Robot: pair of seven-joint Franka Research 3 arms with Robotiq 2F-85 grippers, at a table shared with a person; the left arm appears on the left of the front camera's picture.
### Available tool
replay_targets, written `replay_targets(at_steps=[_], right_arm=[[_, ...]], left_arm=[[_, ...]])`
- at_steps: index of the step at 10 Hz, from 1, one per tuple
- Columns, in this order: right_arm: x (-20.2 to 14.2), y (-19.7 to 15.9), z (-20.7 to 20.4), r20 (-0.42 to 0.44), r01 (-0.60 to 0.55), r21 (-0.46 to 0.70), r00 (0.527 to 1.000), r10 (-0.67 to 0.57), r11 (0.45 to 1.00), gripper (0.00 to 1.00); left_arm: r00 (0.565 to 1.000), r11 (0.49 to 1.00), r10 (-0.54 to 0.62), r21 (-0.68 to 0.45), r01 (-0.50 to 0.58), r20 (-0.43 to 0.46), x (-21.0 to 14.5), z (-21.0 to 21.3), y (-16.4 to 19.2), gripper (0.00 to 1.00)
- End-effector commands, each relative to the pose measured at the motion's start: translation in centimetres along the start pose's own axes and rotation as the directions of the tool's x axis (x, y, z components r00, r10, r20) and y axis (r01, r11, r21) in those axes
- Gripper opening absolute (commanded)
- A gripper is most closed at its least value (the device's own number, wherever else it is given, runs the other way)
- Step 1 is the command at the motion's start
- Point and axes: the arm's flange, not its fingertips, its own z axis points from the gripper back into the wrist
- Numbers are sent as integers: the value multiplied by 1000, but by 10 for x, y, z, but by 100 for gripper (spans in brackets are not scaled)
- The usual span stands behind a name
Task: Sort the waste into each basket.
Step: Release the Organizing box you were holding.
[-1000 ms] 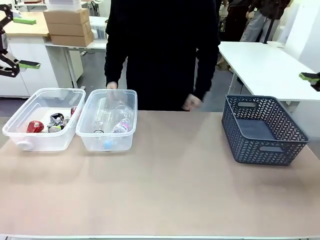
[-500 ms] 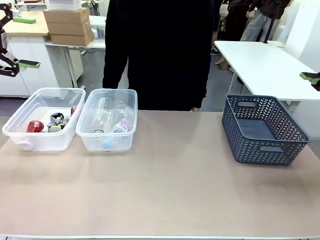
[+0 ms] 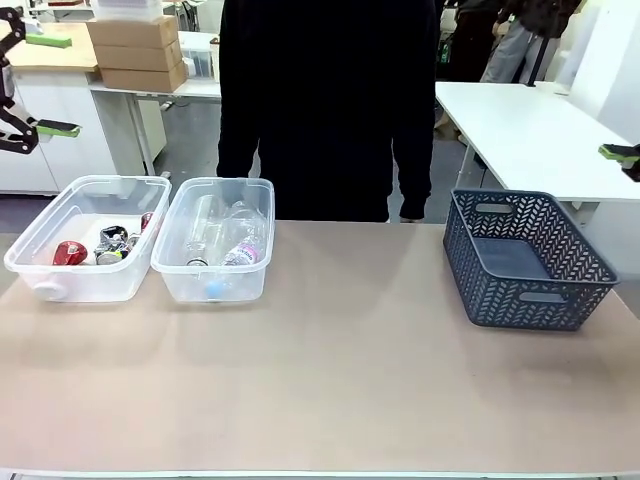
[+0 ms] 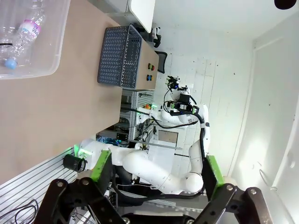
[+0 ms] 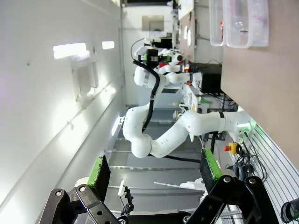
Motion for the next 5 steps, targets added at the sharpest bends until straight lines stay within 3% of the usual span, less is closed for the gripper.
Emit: replay_targets(at_steps=[1, 5], right_arm=[[-1, 2, 4, -21, -6, -12, 1000, 6, 1000, 100], [-1, 2, 4, -21, -6, -12, 1000, 6, 1000, 100]], left_arm=[[1000, 1000, -11, -20, 10, -3, 0, 0, 0, 100], [1000, 1000, -11, -20, 10, -3, 0, 0, 0, 100]])
